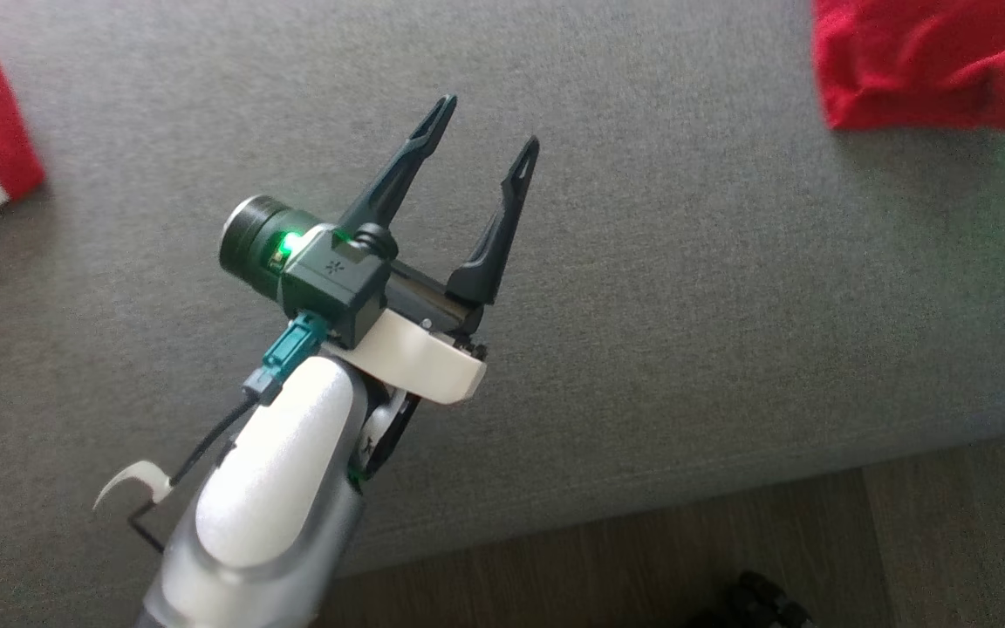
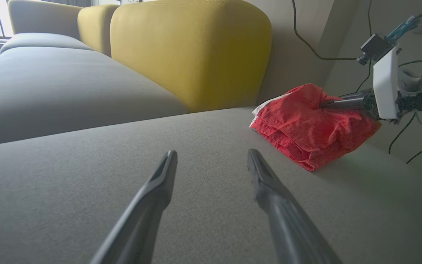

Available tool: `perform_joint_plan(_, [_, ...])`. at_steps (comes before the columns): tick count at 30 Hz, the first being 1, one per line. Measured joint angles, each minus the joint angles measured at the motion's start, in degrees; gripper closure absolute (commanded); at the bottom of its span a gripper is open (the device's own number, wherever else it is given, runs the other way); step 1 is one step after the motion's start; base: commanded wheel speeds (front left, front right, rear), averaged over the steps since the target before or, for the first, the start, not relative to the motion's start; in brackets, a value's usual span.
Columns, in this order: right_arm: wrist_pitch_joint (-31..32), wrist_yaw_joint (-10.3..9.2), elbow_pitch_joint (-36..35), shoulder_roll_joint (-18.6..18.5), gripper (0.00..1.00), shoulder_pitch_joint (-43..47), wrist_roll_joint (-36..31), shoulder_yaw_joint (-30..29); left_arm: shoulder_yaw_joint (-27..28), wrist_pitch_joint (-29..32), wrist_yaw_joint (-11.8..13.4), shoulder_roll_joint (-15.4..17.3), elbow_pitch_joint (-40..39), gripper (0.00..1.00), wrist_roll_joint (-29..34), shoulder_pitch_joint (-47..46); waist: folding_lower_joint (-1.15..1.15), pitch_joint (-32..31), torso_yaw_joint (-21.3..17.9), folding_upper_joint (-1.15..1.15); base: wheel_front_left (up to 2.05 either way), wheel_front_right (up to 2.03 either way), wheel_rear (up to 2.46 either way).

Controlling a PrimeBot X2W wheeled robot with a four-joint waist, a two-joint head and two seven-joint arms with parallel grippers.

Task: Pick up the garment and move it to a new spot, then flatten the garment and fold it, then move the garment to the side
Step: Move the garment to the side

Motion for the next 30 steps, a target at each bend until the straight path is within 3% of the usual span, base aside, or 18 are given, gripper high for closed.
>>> perform_joint_plan(11, [-1.0,0.0,1.44,-1.2,1.0,0.1,-6.35,-15.41,-0.25,0.0,0.07,0.02,-0.27,0.0,-0.58,-1.07,0.0,5.08,-1.01,0.0,0.0,0.0,0.0])
perform_joint_plan(22, [4.01,0.0,-3.72,-1.41,1.0,1.94,-13.34,-21.92,0.38,0.0,0.01,0.03,-1.16,0.0,-0.62,-1.25,0.0,7.1,0.02,0.0,0.0,0.0,0.0])
perform_joint_plan(24, [5.15,0.0,-5.24,-0.7,0.0,2.66,-14.23,-23.31,0.1,0.0,0.02,0.03,-1.29,0.0,-1.01,-1.34,0.0,7.2,0.15,0.0,0.0,0.0,0.0])
perform_joint_plan(30, [7.42,0.0,-9.47,2.23,0.0,3.74,-16.06,-26.82,-0.69,0.0,0.05,0.02,-1.22,0.0,-1.78,-1.28,-0.01,6.02,0.52,0.0,0.0,0.0,0.0])
